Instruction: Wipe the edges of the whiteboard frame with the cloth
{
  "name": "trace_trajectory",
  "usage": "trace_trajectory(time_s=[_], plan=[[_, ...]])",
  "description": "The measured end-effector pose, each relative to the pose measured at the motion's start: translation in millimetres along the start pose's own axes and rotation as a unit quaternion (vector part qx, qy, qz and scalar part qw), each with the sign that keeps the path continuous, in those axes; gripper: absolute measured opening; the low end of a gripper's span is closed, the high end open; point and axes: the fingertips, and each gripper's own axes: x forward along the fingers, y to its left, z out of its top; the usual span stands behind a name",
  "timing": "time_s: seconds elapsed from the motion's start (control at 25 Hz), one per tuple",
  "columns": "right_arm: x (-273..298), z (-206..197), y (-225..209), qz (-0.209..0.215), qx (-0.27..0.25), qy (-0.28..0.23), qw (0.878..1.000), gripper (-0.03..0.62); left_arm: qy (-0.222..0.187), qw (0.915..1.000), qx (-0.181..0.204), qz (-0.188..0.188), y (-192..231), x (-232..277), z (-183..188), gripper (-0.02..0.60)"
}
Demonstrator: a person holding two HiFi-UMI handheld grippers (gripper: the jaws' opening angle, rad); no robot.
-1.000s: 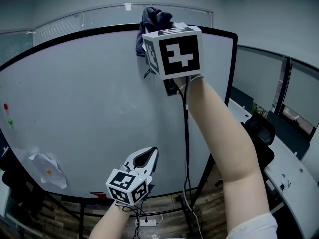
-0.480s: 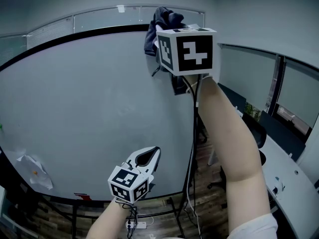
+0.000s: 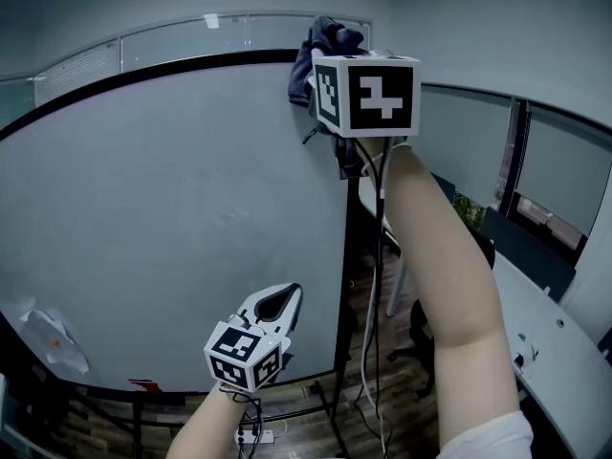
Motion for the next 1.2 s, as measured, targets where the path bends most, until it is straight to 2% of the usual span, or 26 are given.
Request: trace_trajectory(time_s=[0.36,0.72,0.88,1.2], plan=[[-11,-14,-48,-0.042,-0.004,0.01,0.999,0.071,0.001,0.9997,0.002,-0.026,-22,25,-4,0.02],[-29,-45,-50,-0.044,-0.021,0.032,0.998,0.07,0.009,0.9993,-0.01,-0.035,-35,23,-20,0.02],[-34,-61,-45,-0.047,-0.031,0.042,0.998,0.069,0.012,0.9994,-0.023,-0.024,-31,14,-31,0.019],[-57,-113,-29,-0.034,-0.031,0.076,0.996,0.069,0.027,0.999,-0.028,-0.021,-46,1,-58,0.019]])
